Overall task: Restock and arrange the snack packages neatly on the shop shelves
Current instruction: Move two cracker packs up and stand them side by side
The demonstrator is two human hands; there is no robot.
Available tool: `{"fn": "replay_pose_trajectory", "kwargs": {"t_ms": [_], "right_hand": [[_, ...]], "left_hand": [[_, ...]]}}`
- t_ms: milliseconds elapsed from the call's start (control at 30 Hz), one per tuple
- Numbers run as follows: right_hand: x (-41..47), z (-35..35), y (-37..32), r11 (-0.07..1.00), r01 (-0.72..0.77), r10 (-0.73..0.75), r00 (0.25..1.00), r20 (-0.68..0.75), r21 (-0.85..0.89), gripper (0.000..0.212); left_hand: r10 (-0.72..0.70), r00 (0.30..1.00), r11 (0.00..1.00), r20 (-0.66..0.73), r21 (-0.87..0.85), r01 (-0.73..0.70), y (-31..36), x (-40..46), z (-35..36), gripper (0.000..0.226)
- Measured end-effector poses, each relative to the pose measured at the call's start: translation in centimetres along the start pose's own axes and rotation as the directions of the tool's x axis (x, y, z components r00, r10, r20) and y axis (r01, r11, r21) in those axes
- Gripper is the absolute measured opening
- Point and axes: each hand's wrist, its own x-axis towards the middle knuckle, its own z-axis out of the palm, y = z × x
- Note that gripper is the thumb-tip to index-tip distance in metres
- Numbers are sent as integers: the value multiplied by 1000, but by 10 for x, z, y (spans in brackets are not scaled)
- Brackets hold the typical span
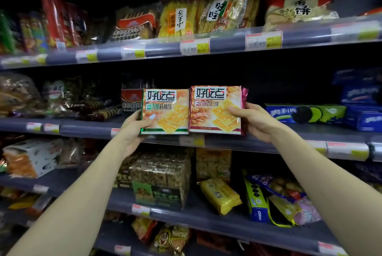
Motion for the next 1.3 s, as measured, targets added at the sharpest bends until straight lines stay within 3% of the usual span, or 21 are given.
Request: {"fn": "replay_pose_trajectory", "kwargs": {"t_ms": [133,433,667,867,1300], "right_hand": [[18,15,2,1000,15,-14,998,-60,16,19],[60,36,6,1000,22,-19,981,-195,14,34],[74,33,16,999,-13,1,971,-238,-50,36],[79,34,10,915,-43,-91,947,-308,-401,29],[103,43,23,923,-39,-111,925,-362,-383,25]], "left_hand": [[5,999,1000,38,30,-6,4,34,-12,26],[0,992,998,125,63,-8,4,95,-33,41],[-7,972,951,234,302,-66,0,122,-40,43],[-32,968,856,247,507,-101,-2,135,-46,51],[-50,980,886,195,461,-47,-9,147,-46,44]]}}
